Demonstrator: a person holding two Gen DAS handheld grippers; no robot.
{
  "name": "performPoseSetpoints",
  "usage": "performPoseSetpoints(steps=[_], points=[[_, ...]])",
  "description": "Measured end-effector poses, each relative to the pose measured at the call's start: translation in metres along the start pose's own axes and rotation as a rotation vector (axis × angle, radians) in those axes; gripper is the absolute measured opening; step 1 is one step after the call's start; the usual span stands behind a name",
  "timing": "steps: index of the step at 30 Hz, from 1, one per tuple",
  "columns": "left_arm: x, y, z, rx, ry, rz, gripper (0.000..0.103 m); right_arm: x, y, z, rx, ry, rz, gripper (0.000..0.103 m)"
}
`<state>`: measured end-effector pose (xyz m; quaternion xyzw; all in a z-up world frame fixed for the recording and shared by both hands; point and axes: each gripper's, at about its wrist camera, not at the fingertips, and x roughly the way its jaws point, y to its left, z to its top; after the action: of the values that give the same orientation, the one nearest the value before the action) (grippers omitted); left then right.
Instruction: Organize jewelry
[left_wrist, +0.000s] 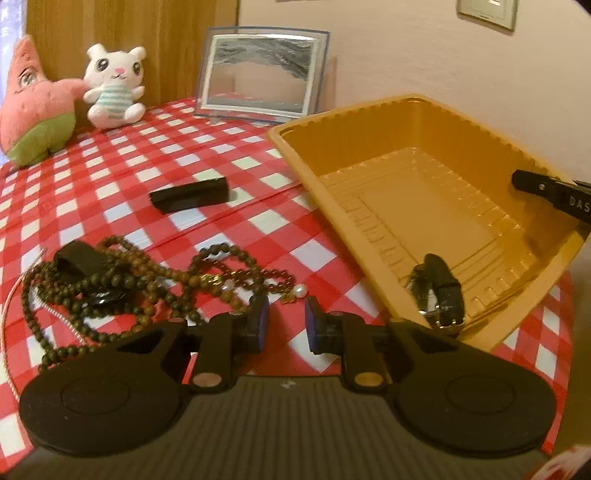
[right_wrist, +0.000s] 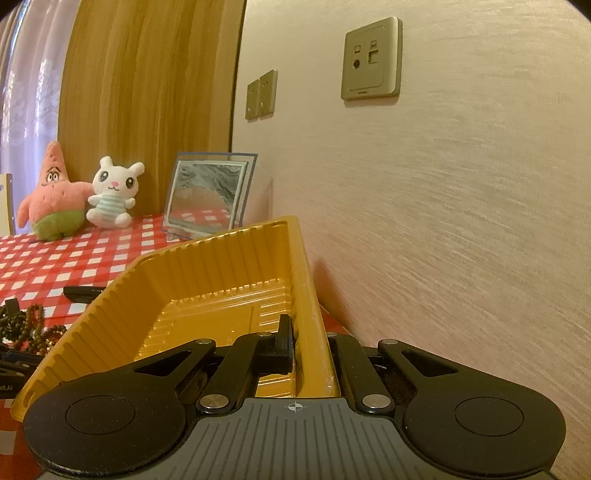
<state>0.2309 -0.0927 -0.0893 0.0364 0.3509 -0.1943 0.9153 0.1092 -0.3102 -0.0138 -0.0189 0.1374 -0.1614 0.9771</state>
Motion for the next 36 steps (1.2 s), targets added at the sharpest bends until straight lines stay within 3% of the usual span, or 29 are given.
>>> performPoseSetpoints(steps=[15,27,32,36], points=[[0.014,-0.006,0.002,0.071,-0.025,0.008,0.015,0.007,-0.006,0.001,0.009,0.006,-0.013,0.004],[-0.019,-0.001,0.0,0.054,-0.075,0.024,0.014,0.002,-0.006,-0.001,-0.002,-0.017,0.0,0.003],[-0.048,-0.001,0.01,0.011,-0.135,-0.022,0.014,-0.001,-0.001,0.0,-0.018,-0.029,0.013,0.003],[-0.06,-0.013,0.018,0.002,-0.158,-0.112,0.014,-0.003,0.003,0.001,-0.035,-0.037,0.031,0.003]])
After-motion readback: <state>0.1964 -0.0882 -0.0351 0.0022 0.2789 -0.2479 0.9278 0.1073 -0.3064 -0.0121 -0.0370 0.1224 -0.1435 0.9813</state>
